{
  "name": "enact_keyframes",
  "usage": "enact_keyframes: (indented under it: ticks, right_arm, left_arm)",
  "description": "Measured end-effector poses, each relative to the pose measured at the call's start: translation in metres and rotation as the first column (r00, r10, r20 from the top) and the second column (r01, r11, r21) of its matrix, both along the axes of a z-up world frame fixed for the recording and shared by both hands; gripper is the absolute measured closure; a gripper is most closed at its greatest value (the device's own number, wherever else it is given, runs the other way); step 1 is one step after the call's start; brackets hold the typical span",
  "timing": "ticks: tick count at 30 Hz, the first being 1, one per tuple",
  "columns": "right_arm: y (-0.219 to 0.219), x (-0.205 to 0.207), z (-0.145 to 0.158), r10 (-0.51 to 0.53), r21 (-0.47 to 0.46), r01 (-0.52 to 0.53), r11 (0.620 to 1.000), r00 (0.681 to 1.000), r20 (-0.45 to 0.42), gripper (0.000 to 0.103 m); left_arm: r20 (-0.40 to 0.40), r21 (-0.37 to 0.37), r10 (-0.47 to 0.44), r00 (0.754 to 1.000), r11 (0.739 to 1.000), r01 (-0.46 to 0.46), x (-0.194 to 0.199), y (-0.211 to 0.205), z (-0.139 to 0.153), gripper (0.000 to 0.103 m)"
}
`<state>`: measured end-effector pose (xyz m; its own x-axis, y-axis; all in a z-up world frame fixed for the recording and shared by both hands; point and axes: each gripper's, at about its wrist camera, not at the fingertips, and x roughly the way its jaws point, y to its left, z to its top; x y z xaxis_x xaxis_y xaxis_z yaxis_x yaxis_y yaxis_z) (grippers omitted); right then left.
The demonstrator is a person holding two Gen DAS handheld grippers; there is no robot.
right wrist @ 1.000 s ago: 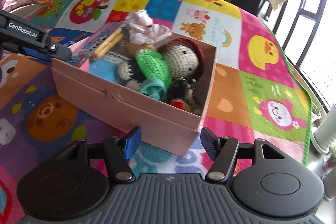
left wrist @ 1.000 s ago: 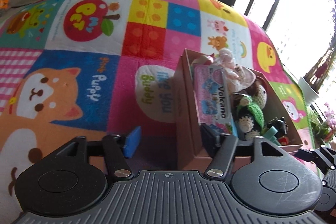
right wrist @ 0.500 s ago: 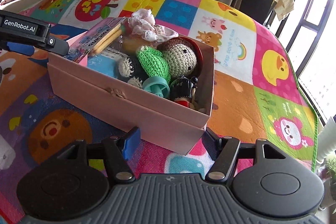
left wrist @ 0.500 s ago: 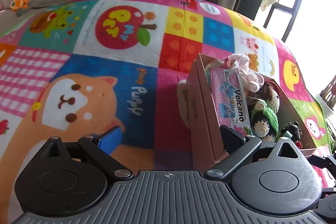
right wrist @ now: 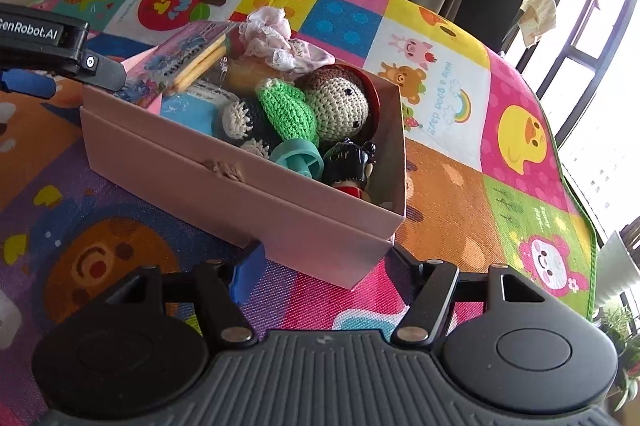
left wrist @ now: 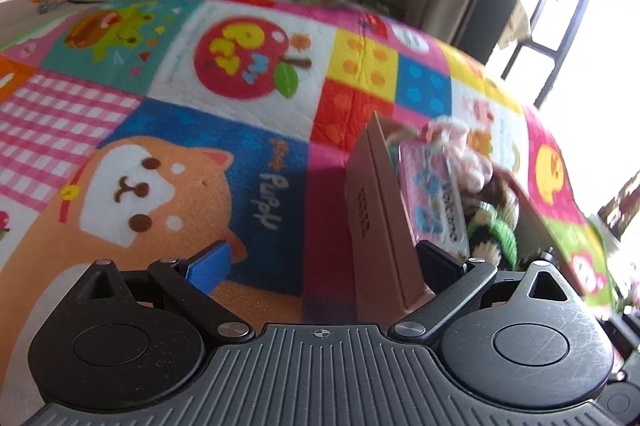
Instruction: Organize objects
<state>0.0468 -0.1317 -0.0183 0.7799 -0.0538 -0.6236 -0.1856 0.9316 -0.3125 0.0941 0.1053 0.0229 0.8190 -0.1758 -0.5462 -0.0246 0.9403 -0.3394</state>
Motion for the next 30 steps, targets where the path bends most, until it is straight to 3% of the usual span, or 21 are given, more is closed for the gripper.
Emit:
enact_keyframes:
  ticks: [3,6,12,15,18,22,25,28,30]
  right_arm:
    - [-0.007,-0.010,0.006,-0.025,0.074,0.025,0.997,1.000,-0.001,0.030]
    - [-0.009,-0.018,0.007,-0.040,0.096,0.041,0.995,0.999,-0.018,0.026]
    - [-0.015,-0.066,0.005,-0.052,0.208,0.067,0.976,0.996,-0.076,0.015]
    - [-0.018,-0.079,0.002,-0.061,0.238,0.082,0.968,0.993,-0.097,0.007]
    - [-0.022,-0.094,-0.007,-0.080,0.263,0.111,0.958,0.989,-0.127,0.000]
    - [-0.033,-0.106,-0.013,-0.104,0.296,0.139,0.945,0.986,-0.130,0.000]
    - [-0.035,-0.108,-0.014,-0.108,0.299,0.139,0.944,0.987,-0.119,0.000]
    - [-0.035,-0.107,-0.014,-0.110,0.301,0.141,0.943,0.987,-0.118,0.000]
    - [-0.037,-0.100,-0.014,-0.117,0.298,0.146,0.943,0.987,-0.113,0.000]
  left_arm:
    - [0.076,-0.007,0.052,0.996,0.999,-0.052,-0.020,0.003,0.017,0.002]
    - [0.116,0.034,0.020,0.993,0.999,-0.024,-0.042,-0.002,0.032,0.002]
    - [0.039,0.119,-0.180,0.983,0.977,0.174,-0.086,-0.035,0.025,0.002]
    - [0.004,0.169,-0.214,0.977,0.963,0.210,-0.108,-0.052,0.013,0.002]
    - [-0.014,0.220,-0.205,0.979,0.954,0.203,-0.125,-0.061,0.003,0.002]
    - [-0.072,0.296,-0.139,0.988,0.943,0.154,-0.134,-0.067,-0.016,0.002]
    - [-0.117,0.307,-0.089,0.989,0.944,0.121,-0.129,-0.065,-0.027,0.002]
    - [-0.084,0.359,-0.061,0.995,0.929,0.087,-0.127,-0.072,-0.033,0.001]
    - [-0.078,0.343,-0.054,0.996,0.936,0.077,-0.123,-0.073,-0.034,0.001]
